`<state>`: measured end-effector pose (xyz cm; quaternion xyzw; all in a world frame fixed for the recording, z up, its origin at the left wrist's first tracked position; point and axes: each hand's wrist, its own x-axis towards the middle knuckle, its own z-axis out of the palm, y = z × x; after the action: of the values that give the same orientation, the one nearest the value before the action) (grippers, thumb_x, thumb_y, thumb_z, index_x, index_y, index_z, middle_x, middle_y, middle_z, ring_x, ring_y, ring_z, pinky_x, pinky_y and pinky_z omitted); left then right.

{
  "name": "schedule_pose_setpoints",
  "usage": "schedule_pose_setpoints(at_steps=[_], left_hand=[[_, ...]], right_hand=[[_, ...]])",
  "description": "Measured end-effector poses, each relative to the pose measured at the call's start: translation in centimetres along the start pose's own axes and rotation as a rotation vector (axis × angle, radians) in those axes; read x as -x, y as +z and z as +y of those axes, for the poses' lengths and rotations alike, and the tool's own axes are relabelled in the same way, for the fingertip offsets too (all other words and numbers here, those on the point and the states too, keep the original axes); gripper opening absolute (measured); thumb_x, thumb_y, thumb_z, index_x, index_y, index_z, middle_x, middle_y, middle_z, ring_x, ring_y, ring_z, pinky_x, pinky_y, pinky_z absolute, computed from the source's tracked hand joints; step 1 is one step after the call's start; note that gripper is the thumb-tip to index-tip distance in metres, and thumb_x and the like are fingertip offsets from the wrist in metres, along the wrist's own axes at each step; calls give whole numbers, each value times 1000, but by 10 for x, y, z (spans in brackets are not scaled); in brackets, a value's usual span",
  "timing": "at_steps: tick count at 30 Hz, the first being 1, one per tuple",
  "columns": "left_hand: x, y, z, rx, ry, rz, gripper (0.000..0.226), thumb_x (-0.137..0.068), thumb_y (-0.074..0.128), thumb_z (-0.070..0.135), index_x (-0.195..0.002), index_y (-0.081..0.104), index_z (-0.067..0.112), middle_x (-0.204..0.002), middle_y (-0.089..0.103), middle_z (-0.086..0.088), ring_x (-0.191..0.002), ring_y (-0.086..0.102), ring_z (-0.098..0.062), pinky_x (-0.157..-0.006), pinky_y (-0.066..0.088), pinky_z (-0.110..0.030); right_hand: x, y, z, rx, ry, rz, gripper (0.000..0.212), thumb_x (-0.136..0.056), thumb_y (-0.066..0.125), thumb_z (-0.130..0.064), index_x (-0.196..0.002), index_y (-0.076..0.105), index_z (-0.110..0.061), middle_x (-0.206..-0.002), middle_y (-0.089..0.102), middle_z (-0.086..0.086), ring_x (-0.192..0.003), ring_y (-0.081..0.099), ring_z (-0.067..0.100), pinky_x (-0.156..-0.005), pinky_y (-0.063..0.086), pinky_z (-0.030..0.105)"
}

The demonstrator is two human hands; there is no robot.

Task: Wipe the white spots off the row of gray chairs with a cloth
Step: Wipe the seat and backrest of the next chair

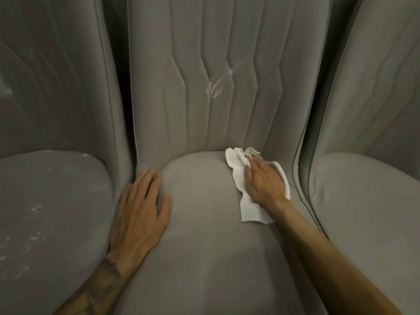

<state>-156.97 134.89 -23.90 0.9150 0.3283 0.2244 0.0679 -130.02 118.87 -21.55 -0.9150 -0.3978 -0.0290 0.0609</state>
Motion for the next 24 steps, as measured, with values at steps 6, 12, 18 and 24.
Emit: schedule_pose_setpoints(at_steps=[6, 12, 18, 24], left_hand=[[-1, -8, 9, 4, -27, -26, 66, -100, 31, 45, -145, 58, 6, -159, 48, -15, -150, 42, -32, -121, 36, -52], [0, -6, 4, -1, -9, -27, 64, -100, 33, 44, -144, 59, 5, -158, 48, -16, -150, 42, -34, -120, 36, -53], [-1, -6, 8, 9, -33, -19, 66, -100, 32, 47, -145, 59, 7, -159, 47, -15, -150, 42, -32, -121, 34, -49], [-1, -1, 1, 29, -5, 0, 64, -99, 35, 45, -144, 59, 6, -157, 50, -15, -148, 44, -33, -120, 37, -53]], right_hand=[[-16, 12, -59, -114, 24, -50, 65, -108, 28, -51, -161, 25, -14, -170, 24, 11, -158, 21, 29, -126, 21, 49], [7, 8, -13, -69, 21, 2, 54, -110, 31, -41, -157, 34, -17, -162, 39, 8, -152, 32, 28, -124, 25, 42], [-8, 11, -53, -61, 91, -43, 56, -110, 28, -42, -160, 29, -17, -167, 31, 12, -156, 25, 31, -124, 26, 48], [-6, 8, -35, -86, 85, -39, 55, -110, 30, -38, -159, 30, -14, -167, 33, 10, -155, 26, 27, -125, 23, 43]])
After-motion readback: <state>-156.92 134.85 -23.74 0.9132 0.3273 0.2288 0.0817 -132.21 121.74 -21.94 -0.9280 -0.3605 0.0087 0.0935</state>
